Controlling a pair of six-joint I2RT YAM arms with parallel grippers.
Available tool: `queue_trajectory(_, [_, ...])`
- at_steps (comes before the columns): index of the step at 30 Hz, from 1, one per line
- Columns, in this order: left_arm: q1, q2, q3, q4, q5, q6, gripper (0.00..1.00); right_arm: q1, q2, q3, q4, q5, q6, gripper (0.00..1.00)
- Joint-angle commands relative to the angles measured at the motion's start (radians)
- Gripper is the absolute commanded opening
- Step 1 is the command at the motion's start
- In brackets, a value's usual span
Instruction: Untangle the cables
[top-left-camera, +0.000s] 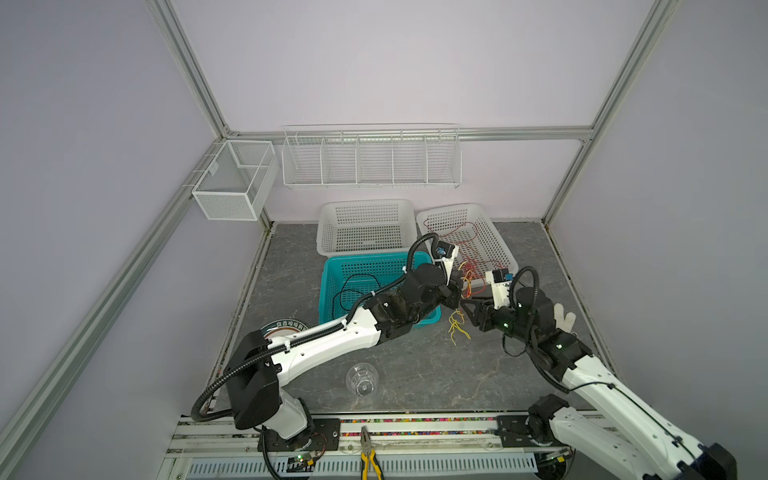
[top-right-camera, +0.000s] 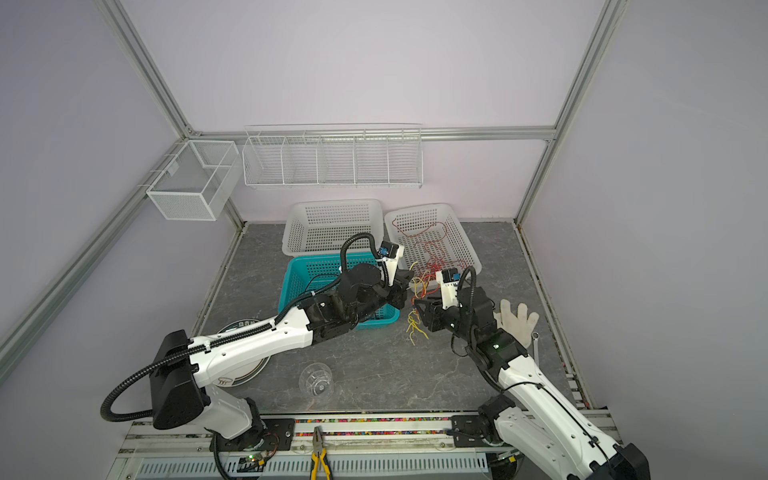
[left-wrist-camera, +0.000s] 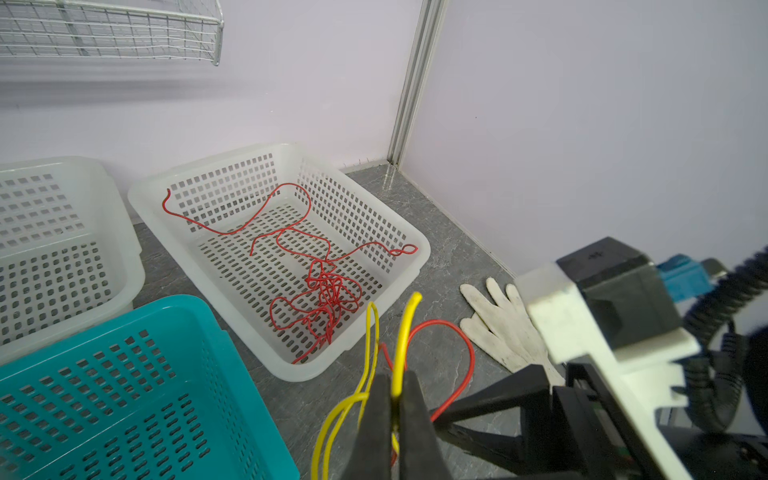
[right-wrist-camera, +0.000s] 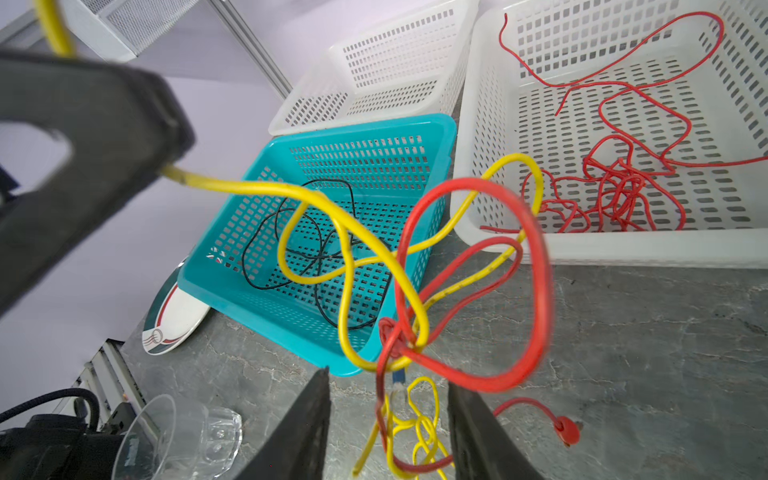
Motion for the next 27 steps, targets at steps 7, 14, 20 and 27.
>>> queue_trajectory(7, [-0.002, -0.011, 0.032, 0.012, -0.003, -0.018, 0.0, 0.015, 0.033, -0.038, 0.117, 0.043, 0.023, 0.38])
queue_trajectory(14, [-0.003, -0.006, 0.037, 0.028, -0.011, -0.014, 0.0, 0.029, 0.089, -0.03, 0.155, 0.056, 0.04, 0.21])
queue_trajectory(20, [-0.003, -0.007, 0.037, 0.029, -0.049, 0.012, 0.0, 0.037, 0.08, -0.04, 0.124, 0.084, 0.035, 0.06])
queue_trajectory(27, [-0.003, -0.03, 0.074, -0.031, -0.135, 0.088, 0.0, 0.036, -0.004, -0.06, -0.088, 0.271, 0.042, 0.06])
